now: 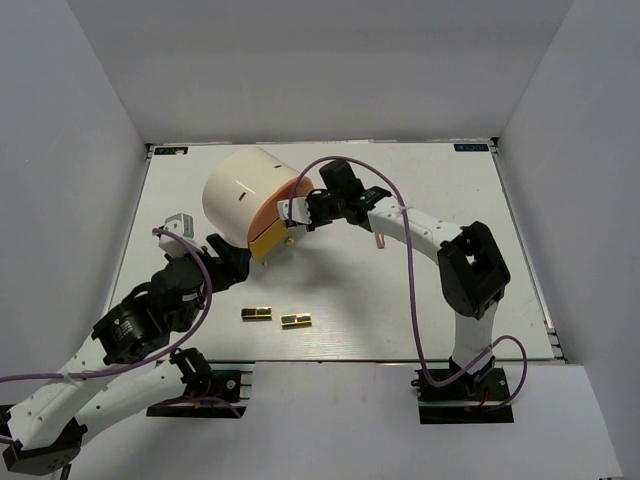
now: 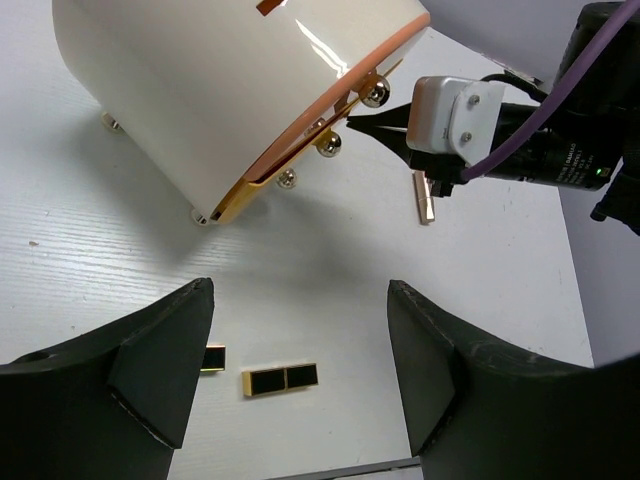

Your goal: Organize the makeup

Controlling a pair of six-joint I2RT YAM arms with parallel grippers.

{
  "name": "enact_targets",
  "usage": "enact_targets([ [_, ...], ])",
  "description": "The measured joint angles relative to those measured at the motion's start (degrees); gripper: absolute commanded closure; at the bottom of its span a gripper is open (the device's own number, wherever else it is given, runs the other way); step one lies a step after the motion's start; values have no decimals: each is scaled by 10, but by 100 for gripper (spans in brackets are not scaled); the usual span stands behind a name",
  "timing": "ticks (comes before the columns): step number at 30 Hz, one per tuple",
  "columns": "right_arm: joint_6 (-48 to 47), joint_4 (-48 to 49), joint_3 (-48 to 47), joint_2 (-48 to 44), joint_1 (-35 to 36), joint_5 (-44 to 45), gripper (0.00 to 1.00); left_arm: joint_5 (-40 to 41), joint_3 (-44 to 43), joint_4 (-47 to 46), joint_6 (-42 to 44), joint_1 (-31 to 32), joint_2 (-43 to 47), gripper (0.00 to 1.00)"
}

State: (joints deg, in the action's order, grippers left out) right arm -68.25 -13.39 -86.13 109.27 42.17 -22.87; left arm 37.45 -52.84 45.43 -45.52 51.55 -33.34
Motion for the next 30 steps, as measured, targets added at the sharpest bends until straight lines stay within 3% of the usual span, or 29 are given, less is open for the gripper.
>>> enact_targets([
  [6,33,29,8,-2,0,4,100,0,0,0,0,0,0,20],
  [15,54,46,92,-57,0,-27,100,-2,10,-9,0,0,-4,19],
  [30,94,64,54,-32,12,-52,100,-4,10,-11,0,0,-9,19],
])
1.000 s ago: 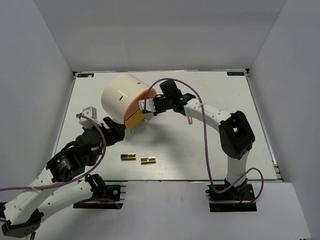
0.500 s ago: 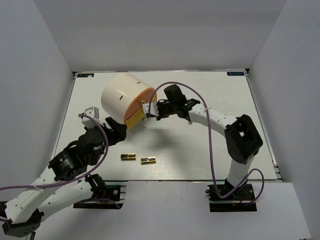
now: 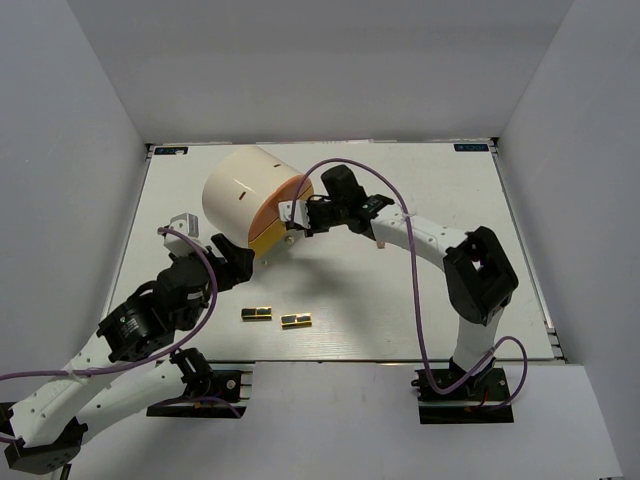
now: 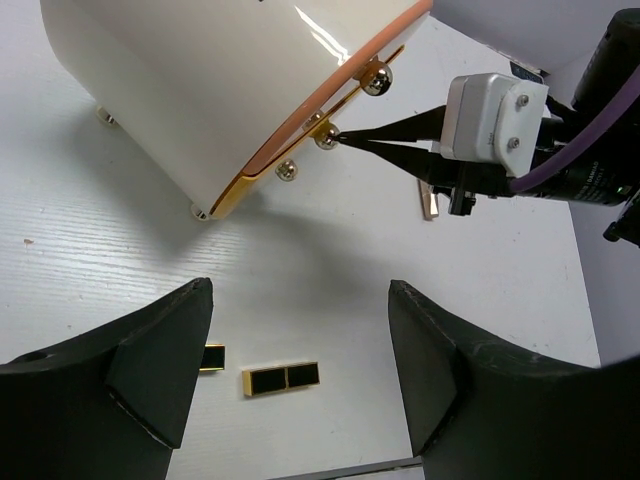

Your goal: Organize the makeup

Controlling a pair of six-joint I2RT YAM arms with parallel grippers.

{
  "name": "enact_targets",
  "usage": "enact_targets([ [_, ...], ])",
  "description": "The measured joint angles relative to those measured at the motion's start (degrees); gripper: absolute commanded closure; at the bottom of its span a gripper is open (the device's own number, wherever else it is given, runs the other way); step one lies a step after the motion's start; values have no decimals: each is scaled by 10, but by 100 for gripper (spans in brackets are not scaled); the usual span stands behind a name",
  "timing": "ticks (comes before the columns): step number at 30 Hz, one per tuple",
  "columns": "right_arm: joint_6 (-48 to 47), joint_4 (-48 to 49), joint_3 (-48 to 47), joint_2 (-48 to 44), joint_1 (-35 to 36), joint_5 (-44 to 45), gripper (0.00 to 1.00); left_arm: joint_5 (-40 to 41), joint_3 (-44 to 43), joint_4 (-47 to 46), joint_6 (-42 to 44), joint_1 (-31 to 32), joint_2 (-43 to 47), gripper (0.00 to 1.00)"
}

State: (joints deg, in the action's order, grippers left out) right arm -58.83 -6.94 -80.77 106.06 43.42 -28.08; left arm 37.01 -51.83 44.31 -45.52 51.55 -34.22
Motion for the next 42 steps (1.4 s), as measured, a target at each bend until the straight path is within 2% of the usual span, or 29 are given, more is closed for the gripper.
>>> enact_targets([
  [10,-17,-2,42,-63,14,-85,100,0,0,-4,0,0,0,19],
  [16,-17,2,41,-64,35,-101,100,0,0,-6,0,0,0,19],
  [21,-9,18,26,-39,49,-90,100,0,0,-6,0,0,3,19],
  [34,33,121,34,-15,69,3,100,0,0,-6,0,0,7,19],
  [38,40,133,52,-17,68,6,100,0,0,-6,0,0,7,19],
  [42,60,136,109,-48,67,-4,100,0,0,-6,0,0,8,19],
])
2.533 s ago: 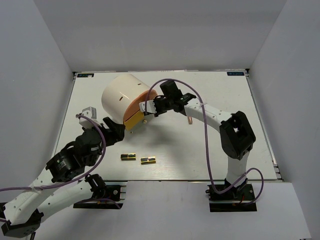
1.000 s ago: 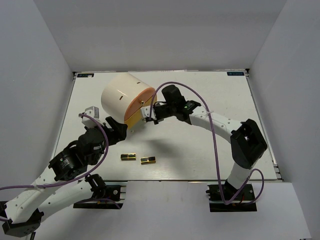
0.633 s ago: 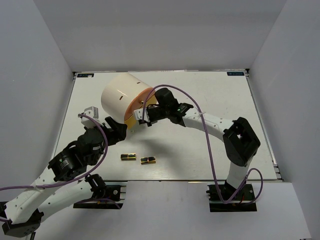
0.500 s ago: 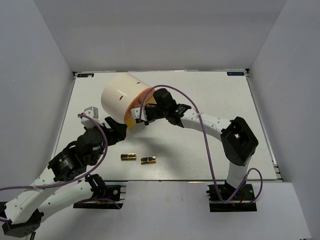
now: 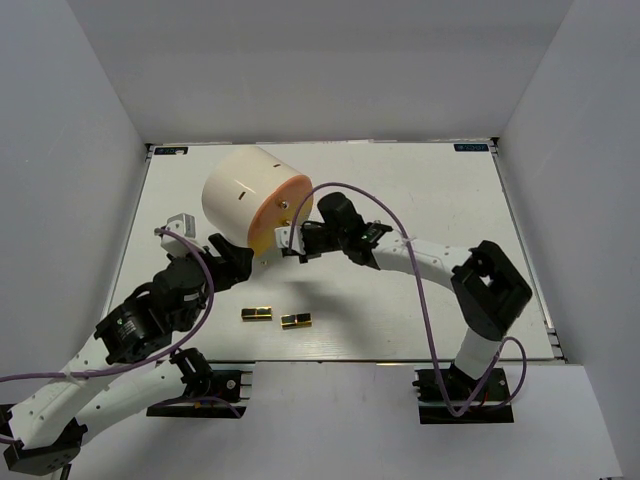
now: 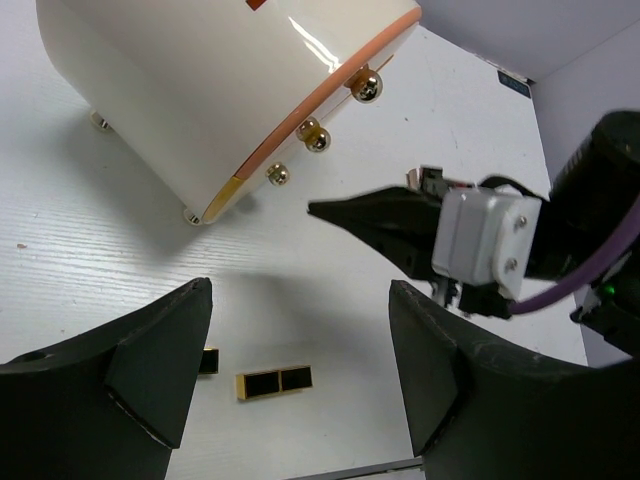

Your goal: Organize the makeup

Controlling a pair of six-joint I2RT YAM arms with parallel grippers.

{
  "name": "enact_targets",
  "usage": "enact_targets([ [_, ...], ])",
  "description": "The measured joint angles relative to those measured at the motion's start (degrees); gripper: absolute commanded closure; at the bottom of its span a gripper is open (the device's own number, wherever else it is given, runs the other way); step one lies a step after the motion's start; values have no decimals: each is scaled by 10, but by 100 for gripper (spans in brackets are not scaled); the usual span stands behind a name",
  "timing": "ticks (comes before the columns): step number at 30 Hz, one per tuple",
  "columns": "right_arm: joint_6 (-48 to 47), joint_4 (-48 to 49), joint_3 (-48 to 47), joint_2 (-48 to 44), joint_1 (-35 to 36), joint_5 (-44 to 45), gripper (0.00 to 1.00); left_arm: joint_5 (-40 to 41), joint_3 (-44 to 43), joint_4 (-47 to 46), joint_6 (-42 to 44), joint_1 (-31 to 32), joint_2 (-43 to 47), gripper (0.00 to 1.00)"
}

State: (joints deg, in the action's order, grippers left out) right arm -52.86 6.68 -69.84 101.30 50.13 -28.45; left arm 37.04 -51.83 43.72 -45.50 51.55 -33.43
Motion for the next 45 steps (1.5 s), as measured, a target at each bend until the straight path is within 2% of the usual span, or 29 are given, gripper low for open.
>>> enact_targets([
  [2,28,7,46,-33,-3,-1,100,0,0,0,0,0,3,19],
  [5,115,22,95,-77,-10,4,72,0,0,0,0,0,7,18],
  [6,150,28,103,-86,-15,9,56,0,0,0,0,0,8,17],
  [9,242,49,119,-99,-34,19,41,-2,1,0,0,0,8,14],
  [12,325,63,128,-98,-50,29,37,-3,1,0,0,0,5,10],
  [17,475,96,131,-63,-70,42,36,-4,1,0,0,0,-4,8],
  [23,602,120,123,10,-77,43,42,-4,-4,1,-1,0,-8,6],
  [35,880,175,70,101,-100,42,42,-3,-18,5,-2,0,-35,5],
  [45,992,207,54,142,-108,34,44,0,-18,9,-2,0,-36,5],
])
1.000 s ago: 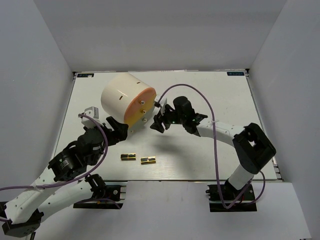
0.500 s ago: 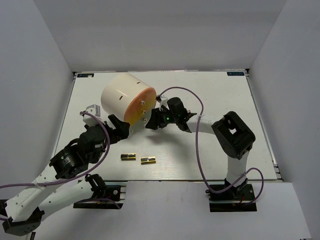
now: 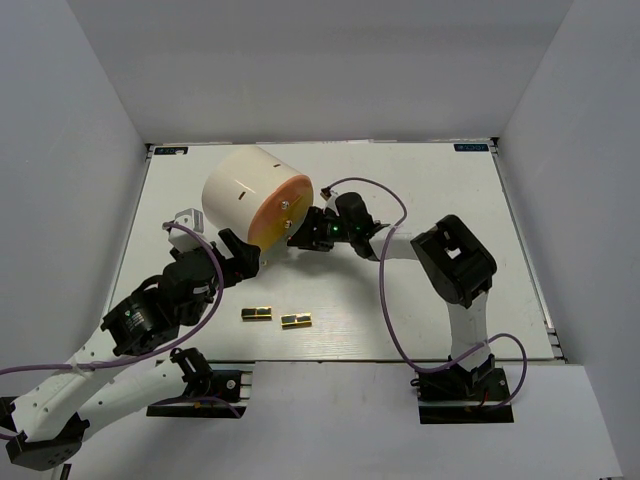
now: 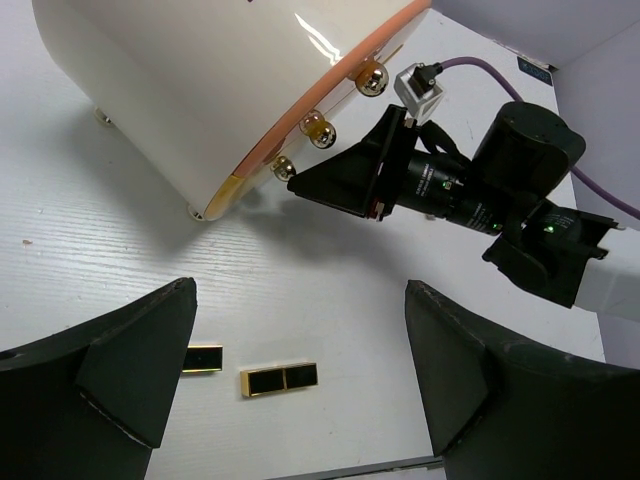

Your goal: Organize the makeup

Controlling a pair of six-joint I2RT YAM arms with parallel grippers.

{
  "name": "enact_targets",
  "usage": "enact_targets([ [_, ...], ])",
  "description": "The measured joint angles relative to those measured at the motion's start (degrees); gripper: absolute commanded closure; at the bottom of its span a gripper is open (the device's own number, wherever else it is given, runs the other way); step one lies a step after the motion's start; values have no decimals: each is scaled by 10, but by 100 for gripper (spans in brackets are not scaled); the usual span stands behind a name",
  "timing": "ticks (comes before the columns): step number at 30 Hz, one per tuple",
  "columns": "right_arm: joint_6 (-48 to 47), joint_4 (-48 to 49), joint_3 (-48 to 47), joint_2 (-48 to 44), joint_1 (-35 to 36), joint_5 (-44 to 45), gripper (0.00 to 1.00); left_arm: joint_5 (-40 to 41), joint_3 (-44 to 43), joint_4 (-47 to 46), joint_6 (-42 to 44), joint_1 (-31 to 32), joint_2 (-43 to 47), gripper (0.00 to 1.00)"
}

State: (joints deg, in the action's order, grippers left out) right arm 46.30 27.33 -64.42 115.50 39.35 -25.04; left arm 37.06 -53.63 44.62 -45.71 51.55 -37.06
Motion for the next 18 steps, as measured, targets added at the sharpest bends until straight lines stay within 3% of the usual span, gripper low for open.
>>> enact_targets([
  [10,25,34,-21,26,0,-9,58,0,0,0,0,0,-1,5],
  [18,29,44,-30,43,0,-12,63,0,-6,2,0,0,-10,5],
])
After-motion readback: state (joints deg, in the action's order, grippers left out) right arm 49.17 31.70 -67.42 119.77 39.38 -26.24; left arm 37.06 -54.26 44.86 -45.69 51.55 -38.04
